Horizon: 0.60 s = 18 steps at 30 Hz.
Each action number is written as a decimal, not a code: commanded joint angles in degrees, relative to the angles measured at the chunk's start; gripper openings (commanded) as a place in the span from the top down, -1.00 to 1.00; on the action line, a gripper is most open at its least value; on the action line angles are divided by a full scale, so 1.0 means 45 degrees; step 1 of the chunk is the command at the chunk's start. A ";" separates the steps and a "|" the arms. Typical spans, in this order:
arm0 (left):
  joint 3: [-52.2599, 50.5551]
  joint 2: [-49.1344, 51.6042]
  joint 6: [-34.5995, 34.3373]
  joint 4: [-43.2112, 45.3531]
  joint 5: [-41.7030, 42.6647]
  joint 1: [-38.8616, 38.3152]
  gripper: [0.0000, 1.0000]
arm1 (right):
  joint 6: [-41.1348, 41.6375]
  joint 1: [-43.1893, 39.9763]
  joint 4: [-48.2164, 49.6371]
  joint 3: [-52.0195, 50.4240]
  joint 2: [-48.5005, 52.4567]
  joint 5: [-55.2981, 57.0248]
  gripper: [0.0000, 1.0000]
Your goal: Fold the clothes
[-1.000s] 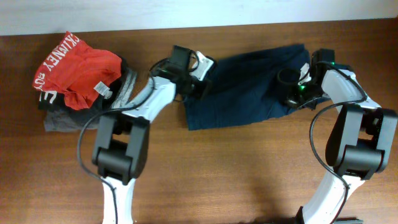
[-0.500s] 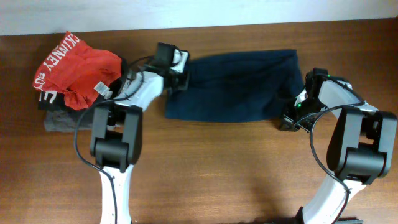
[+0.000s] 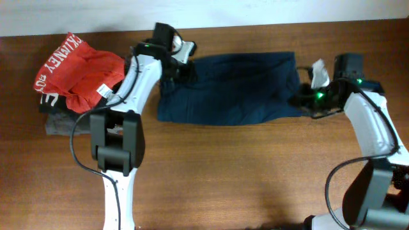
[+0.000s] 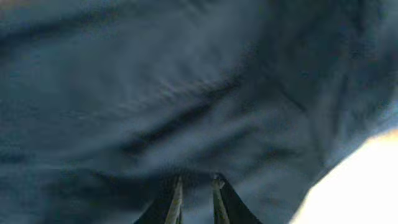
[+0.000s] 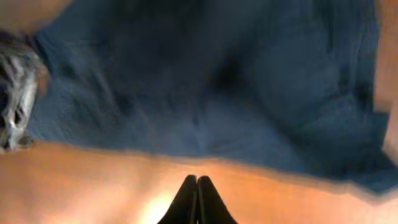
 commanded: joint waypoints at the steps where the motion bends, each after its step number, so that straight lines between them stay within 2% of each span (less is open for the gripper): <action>1: -0.0165 -0.0257 0.0452 -0.0811 -0.0194 -0.0695 0.66 | 0.0345 0.0136 0.1243 -0.0058 0.0792 -0.0325 0.92; 3: -0.0719 -0.0199 0.0452 -0.1073 -0.1054 -0.1117 0.66 | 0.1035 0.0335 0.2613 -0.0058 0.1778 -0.0379 0.92; 7: -0.1821 -0.0136 0.0447 -0.0680 -0.2312 -0.1603 0.67 | 0.1112 0.0845 0.4634 -0.0058 0.3478 -0.0840 0.92; 10: -0.2822 -0.0131 0.0447 -0.0058 -0.3925 -0.1719 0.66 | 0.1549 0.0981 0.5110 -0.0049 0.4571 0.0049 0.92; 14: -0.3959 -0.0112 0.0442 0.0602 -0.5493 -0.1486 0.66 | 0.2618 0.0758 0.3322 -0.0049 0.5251 0.3453 0.92; 18: -0.4677 -0.0112 0.0384 0.0583 -0.5537 -0.0967 0.66 | 0.3648 0.0427 0.0291 -0.0049 0.5236 0.7257 0.92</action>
